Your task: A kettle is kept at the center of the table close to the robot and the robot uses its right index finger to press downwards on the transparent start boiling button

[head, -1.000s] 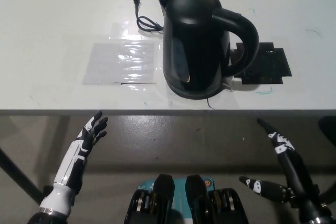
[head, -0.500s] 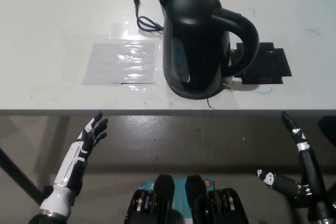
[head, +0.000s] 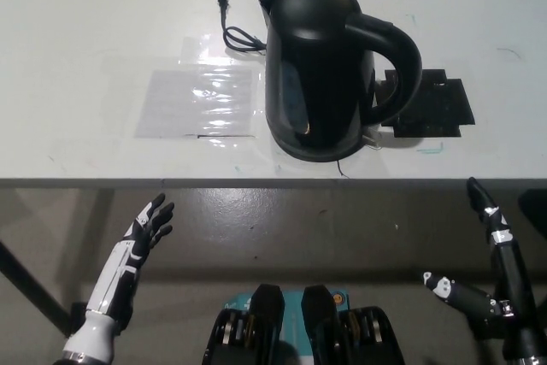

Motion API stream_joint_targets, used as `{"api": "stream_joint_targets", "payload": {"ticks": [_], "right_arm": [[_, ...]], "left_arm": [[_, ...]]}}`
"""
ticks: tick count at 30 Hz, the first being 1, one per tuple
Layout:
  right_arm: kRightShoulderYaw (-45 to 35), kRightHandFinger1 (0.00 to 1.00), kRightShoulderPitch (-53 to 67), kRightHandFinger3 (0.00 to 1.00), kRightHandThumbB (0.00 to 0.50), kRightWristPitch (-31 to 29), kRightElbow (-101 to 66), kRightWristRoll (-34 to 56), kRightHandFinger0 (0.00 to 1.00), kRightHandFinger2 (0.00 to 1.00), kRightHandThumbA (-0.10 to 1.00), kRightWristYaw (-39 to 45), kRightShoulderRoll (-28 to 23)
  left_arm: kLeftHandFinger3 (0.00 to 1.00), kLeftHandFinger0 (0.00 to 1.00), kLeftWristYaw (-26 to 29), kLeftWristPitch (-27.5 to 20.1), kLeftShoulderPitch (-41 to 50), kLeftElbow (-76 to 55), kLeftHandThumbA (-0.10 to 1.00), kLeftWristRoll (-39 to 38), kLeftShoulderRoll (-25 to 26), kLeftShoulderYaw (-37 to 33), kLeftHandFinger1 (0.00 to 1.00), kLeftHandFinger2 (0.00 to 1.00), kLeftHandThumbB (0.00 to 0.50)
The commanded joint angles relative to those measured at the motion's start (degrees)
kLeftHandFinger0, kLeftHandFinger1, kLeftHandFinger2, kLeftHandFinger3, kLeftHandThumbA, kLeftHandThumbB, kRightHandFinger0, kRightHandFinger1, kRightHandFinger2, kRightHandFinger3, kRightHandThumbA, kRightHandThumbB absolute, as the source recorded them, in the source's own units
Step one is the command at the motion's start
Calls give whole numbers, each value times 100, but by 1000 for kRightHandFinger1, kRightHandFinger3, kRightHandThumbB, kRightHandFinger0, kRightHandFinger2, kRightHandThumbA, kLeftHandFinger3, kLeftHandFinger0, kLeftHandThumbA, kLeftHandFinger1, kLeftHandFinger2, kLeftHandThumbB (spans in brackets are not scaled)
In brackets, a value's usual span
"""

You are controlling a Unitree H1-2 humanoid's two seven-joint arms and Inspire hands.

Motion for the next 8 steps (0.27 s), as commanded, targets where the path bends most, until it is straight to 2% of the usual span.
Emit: {"api": "stream_joint_targets", "payload": {"ticks": [1, 8], "right_arm": [[-6, 1000, -73, 1000, 311, -332, -52, 165, 1000, 1000, 1000, 5, -43], [4, 1000, -74, 1000, 311, -332, -99, 200, 1000, 1000, 1000, 51, -17]], "left_arm": [[1000, 1000, -36, -243, 22, -119, 1000, -10, 18, -28, 1000, 1000, 314], [1000, 1000, -52, -319, 21, -75, 1000, 9, 40, -40, 1000, 1000, 290]]}}
